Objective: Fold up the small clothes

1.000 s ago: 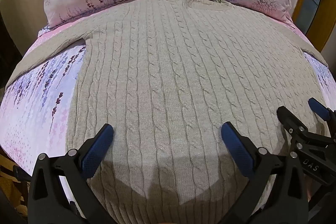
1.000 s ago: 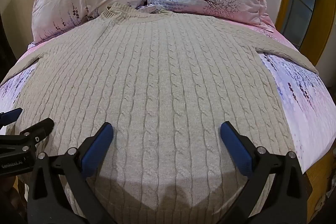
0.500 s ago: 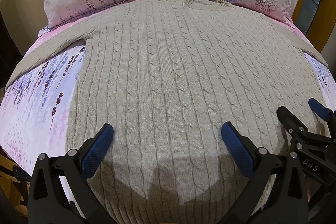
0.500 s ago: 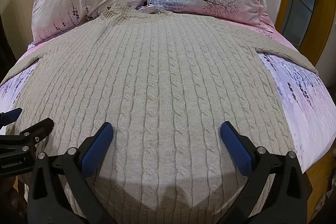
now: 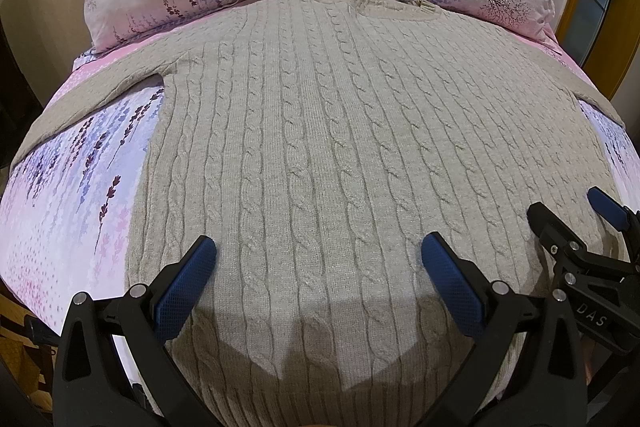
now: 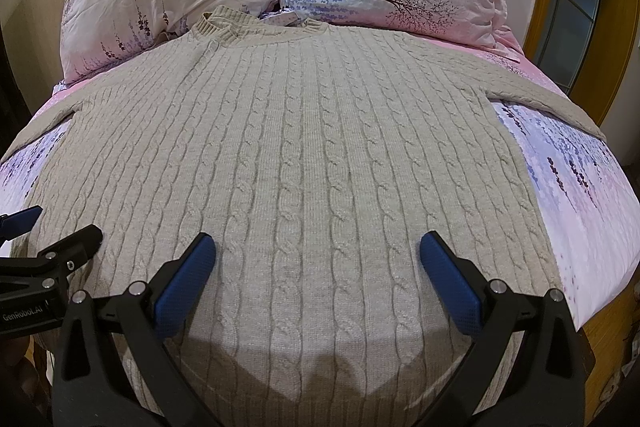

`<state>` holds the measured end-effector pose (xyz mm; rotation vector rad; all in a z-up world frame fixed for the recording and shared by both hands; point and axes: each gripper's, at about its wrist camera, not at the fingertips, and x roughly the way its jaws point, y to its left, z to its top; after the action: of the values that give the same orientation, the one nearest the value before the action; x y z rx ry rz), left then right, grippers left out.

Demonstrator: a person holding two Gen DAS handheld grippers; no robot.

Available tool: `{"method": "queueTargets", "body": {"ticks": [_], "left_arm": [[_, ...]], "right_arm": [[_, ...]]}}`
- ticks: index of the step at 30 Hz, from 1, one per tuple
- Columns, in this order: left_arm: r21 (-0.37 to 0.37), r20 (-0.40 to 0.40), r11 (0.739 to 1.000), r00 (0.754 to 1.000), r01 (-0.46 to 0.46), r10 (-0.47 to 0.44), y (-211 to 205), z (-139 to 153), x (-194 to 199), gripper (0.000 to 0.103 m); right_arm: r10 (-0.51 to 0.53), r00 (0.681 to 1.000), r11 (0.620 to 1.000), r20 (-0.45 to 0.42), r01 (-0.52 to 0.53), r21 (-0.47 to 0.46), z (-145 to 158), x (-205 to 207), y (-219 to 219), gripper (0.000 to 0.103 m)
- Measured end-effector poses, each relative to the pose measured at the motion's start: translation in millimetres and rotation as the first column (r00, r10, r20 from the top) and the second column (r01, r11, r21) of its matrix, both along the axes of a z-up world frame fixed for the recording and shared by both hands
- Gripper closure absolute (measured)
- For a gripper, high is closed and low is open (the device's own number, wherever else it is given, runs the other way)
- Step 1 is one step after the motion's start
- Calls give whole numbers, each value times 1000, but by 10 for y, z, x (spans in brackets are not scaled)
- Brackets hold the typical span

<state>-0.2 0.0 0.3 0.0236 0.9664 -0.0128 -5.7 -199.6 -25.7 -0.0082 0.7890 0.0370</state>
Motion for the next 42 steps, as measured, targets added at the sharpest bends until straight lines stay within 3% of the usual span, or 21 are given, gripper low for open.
{"method": "queueTargets", "body": {"ticks": [42], "left_arm": [[1, -12, 1000, 1000, 0, 0, 11, 16, 14, 1]], "right_arm": [[1, 1000, 1000, -12, -1, -1, -11, 3, 6, 2]]}}
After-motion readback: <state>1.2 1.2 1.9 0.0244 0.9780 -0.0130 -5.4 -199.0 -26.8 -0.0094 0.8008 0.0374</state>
